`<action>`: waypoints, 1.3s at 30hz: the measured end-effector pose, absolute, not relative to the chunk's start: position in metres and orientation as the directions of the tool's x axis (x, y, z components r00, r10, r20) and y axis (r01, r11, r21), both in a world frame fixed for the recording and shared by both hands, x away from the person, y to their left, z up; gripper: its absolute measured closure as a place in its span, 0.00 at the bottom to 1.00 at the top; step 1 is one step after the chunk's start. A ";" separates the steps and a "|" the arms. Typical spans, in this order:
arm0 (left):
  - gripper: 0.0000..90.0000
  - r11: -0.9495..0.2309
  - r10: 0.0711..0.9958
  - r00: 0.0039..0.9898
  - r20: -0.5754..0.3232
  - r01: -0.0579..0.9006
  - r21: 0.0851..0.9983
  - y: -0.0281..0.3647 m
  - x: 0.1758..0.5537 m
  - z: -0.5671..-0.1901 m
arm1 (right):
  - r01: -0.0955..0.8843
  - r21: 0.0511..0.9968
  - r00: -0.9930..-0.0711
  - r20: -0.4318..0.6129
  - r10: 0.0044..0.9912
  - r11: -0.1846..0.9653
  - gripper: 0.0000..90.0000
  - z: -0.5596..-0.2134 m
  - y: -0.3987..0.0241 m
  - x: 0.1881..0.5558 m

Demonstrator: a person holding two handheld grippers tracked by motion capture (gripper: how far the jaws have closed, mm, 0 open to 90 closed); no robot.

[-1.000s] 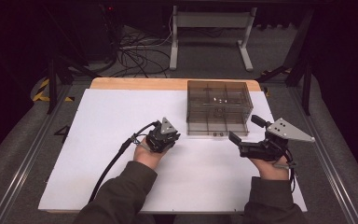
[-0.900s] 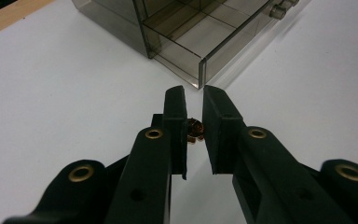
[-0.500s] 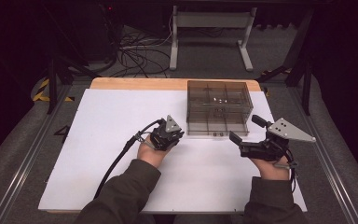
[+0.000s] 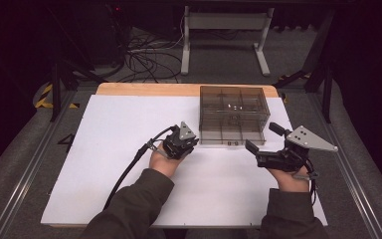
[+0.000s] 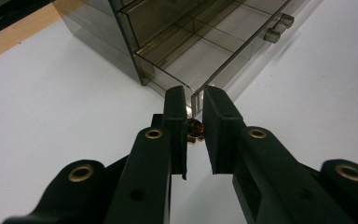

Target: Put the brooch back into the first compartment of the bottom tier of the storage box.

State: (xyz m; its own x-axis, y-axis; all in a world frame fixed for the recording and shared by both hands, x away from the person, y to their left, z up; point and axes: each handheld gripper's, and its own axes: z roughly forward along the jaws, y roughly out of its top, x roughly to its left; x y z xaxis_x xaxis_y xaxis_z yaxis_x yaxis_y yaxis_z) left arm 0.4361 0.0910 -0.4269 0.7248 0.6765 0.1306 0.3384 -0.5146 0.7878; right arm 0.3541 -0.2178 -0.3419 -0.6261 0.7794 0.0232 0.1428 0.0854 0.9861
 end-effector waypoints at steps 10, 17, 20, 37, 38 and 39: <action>0.89 -0.516 0.670 0.729 0.143 0.318 0.795 0.084 0.441 -0.423 | 0.143 0.986 -0.626 0.026 0.779 0.082 0.02 -0.342 -0.219 0.354; 0.89 -0.505 0.670 0.729 0.143 0.306 0.807 0.079 0.444 -0.425 | 0.143 0.987 -0.623 0.028 0.782 0.079 0.02 -0.342 -0.221 0.354; 0.89 -0.498 0.672 0.727 0.142 0.301 0.813 0.078 0.446 -0.424 | 0.146 0.986 -0.622 0.030 0.783 0.078 0.02 -0.342 -0.221 0.354; 0.89 -0.444 0.680 0.723 0.124 0.270 0.854 0.075 0.453 -0.422 | 0.148 0.986 -0.621 0.032 0.783 0.077 0.02 -0.342 -0.222 0.355; 0.89 -0.434 0.677 0.727 0.115 0.268 0.860 0.075 0.454 -0.422 | 0.147 0.986 -0.621 0.032 0.783 0.076 0.02 -0.342 -0.222 0.355; 0.89 -0.425 0.674 0.731 0.107 0.266 0.866 0.075 0.454 -0.422 | 0.147 0.986 -0.621 0.033 0.783 0.075 0.02 -0.342 -0.222 0.355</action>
State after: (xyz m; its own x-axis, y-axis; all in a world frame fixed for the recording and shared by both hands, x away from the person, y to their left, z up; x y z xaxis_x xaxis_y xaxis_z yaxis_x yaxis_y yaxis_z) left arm 0.4543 0.0750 -0.4221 0.7306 0.6744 0.1067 0.2656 -0.4246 0.8655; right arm 0.3549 -0.2219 -0.3423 -0.6211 0.7831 0.0328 0.1470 0.0754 0.9863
